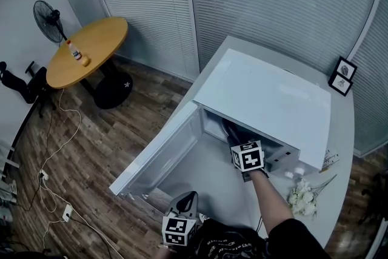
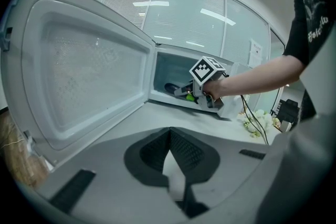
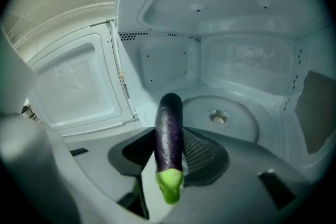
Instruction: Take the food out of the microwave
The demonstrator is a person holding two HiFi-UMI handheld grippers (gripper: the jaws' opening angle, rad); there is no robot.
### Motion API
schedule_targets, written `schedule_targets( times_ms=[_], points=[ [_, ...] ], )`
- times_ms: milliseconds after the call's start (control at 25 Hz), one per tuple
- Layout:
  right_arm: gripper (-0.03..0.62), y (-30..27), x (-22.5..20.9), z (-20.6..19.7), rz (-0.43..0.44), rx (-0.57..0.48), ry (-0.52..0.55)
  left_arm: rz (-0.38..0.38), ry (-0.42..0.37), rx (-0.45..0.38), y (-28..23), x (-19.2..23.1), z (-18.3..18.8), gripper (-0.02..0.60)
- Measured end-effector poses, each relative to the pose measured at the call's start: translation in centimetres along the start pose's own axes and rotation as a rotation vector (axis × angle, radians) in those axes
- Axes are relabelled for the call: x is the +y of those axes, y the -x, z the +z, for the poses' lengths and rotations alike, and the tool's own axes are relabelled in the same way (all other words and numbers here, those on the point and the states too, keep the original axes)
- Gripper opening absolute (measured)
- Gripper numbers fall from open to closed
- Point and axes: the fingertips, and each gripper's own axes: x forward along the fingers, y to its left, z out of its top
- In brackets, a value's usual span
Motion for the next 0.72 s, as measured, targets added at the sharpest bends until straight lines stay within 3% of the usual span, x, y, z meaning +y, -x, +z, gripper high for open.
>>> schedule_targets(
  times_ms=[280, 720],
  points=[
    [0.16, 1.1, -0.5, 1.2, -0.037, -0.052, 0.022, 0.004, 0.004, 0.0, 0.2, 0.2, -0.4, 0.008],
    [0.16, 3.1, 0.0, 1.2, -0.057, -0.049, 0.036, -0.011, -0.001, -0.02, 0.5, -0.4, -0.1, 0.008]
  ],
)
